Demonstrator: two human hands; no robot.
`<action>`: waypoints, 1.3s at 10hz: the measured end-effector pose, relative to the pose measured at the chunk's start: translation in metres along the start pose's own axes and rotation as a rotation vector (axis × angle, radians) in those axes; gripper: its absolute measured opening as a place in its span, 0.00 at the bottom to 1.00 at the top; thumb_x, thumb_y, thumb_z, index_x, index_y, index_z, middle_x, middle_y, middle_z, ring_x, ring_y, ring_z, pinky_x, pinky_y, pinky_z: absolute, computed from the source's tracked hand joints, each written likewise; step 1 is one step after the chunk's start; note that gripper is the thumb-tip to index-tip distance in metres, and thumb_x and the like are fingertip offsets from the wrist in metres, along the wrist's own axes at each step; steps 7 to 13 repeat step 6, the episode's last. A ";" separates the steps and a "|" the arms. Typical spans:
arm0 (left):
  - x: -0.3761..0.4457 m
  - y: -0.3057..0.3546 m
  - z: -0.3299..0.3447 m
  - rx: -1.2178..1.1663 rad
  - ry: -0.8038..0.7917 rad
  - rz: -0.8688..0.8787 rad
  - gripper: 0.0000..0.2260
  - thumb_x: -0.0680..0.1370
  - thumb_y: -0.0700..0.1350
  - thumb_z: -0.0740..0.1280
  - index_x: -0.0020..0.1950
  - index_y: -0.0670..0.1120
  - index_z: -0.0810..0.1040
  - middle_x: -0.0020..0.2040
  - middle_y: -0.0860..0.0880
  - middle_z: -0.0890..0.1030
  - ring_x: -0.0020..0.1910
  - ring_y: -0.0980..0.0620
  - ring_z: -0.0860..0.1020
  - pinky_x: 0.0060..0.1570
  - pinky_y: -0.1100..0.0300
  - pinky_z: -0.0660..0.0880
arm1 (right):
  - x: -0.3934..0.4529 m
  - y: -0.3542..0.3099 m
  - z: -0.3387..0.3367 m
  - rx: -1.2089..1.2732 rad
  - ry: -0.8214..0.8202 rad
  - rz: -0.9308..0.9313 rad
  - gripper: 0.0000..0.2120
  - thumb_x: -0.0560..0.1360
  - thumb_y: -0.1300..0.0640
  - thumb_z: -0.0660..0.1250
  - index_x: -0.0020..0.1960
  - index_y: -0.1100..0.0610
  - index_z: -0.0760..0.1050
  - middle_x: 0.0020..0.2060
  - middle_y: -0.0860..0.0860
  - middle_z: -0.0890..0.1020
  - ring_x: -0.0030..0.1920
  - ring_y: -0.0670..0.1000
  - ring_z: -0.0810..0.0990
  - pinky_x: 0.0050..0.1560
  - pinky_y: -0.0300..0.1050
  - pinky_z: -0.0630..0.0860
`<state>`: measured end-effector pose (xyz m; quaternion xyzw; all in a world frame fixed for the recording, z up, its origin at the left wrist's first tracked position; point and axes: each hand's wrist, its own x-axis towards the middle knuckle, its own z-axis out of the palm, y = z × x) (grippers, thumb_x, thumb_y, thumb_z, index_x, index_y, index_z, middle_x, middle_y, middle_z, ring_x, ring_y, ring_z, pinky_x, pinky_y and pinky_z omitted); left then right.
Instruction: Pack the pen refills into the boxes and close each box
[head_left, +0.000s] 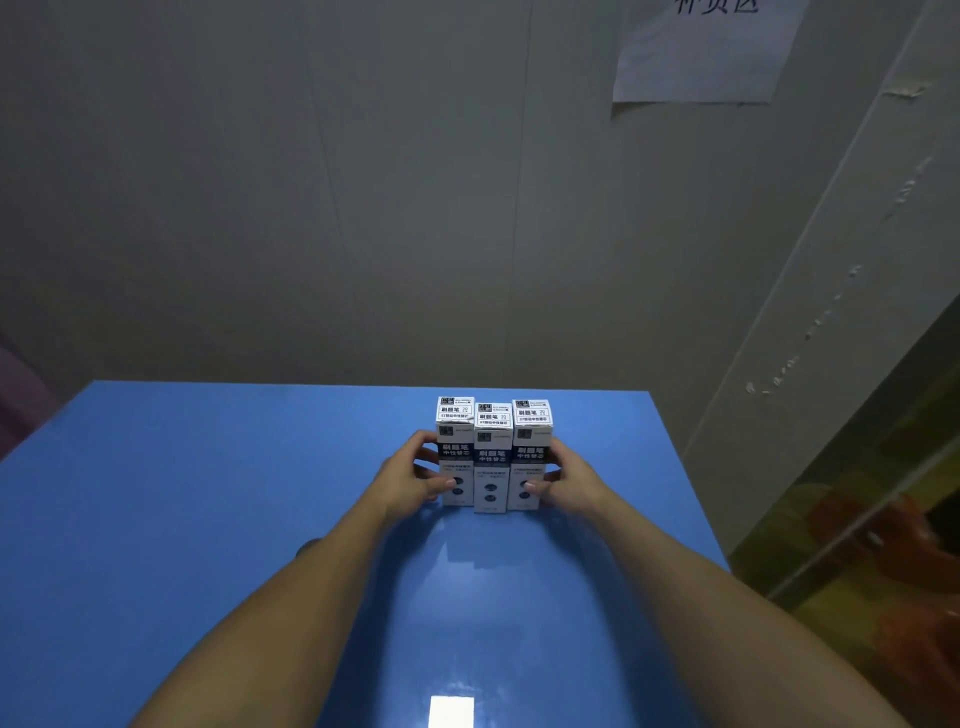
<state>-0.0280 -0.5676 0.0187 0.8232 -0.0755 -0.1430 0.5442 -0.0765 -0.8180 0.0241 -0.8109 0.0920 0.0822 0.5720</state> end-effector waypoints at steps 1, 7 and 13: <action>-0.002 -0.002 -0.002 -0.004 -0.005 -0.001 0.19 0.74 0.33 0.73 0.56 0.54 0.74 0.56 0.48 0.80 0.48 0.50 0.84 0.45 0.50 0.84 | -0.002 0.001 0.001 0.003 0.008 0.004 0.22 0.76 0.70 0.69 0.63 0.49 0.71 0.56 0.45 0.78 0.51 0.50 0.83 0.54 0.56 0.82; -0.016 -0.006 -0.015 0.136 -0.057 -0.002 0.32 0.74 0.39 0.75 0.72 0.57 0.65 0.62 0.53 0.73 0.53 0.51 0.79 0.46 0.57 0.80 | -0.030 0.001 0.006 -0.230 0.099 0.107 0.39 0.73 0.62 0.75 0.78 0.52 0.58 0.76 0.50 0.66 0.70 0.57 0.73 0.65 0.57 0.75; -0.016 -0.006 -0.015 0.136 -0.057 -0.002 0.32 0.74 0.39 0.75 0.72 0.57 0.65 0.62 0.53 0.73 0.53 0.51 0.79 0.46 0.57 0.80 | -0.030 0.001 0.006 -0.230 0.099 0.107 0.39 0.73 0.62 0.75 0.78 0.52 0.58 0.76 0.50 0.66 0.70 0.57 0.73 0.65 0.57 0.75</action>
